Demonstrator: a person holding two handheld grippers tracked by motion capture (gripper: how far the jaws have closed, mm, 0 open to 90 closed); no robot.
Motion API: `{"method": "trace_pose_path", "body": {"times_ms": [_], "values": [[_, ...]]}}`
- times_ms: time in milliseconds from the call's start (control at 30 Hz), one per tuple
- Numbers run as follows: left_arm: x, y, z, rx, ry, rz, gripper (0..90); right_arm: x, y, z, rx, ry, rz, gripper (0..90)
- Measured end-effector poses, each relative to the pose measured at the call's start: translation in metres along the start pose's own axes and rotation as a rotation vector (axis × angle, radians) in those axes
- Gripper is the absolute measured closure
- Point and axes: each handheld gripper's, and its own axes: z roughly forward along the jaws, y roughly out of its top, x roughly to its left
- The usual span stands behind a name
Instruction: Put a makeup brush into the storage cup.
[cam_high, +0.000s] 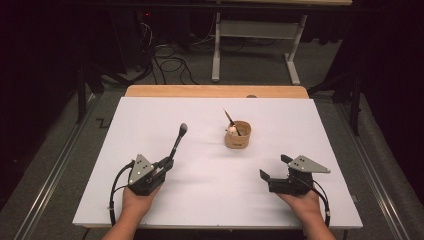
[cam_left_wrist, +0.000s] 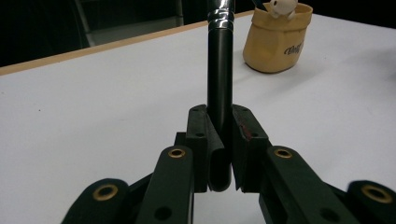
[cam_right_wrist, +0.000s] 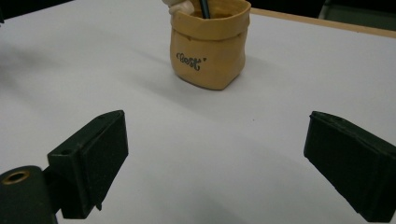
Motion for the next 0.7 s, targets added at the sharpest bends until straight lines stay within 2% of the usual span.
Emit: {"method": "trace_pose_path", "body": {"times_ms": [67, 167, 367, 500, 667, 700], "values": [[0.0, 0.001, -0.001, -0.015, -0.012, -0.024, 78.9, 0.001, 0.0, 0.0, -0.017, 0.011, 0.004, 7.4], [0.0, 0.001, -0.001, -0.022, -0.025, -0.036, 78.9, 0.002, 0.001, 0.0, -0.035, 0.026, 0.005, 7.6], [-0.001, 0.001, 0.002, -0.027, -0.031, -0.034, 78.9, 0.004, 0.002, 0.001, -0.068, 0.026, 0.013, 7.6], [0.0, 0.001, 0.002, -0.031, -0.035, -0.037, 78.9, 0.004, 0.003, 0.004, -0.065, 0.025, 0.007, 7.5], [-0.001, 0.0, 0.003, -0.027, -0.047, -0.04, 78.9, 0.007, 0.009, 0.005, -0.083, 0.043, 0.018, 7.9], [0.0, 0.0, 0.004, -0.033, -0.045, -0.027, 78.9, 0.007, 0.011, 0.005, -0.086, 0.051, 0.013, 8.8]]}}
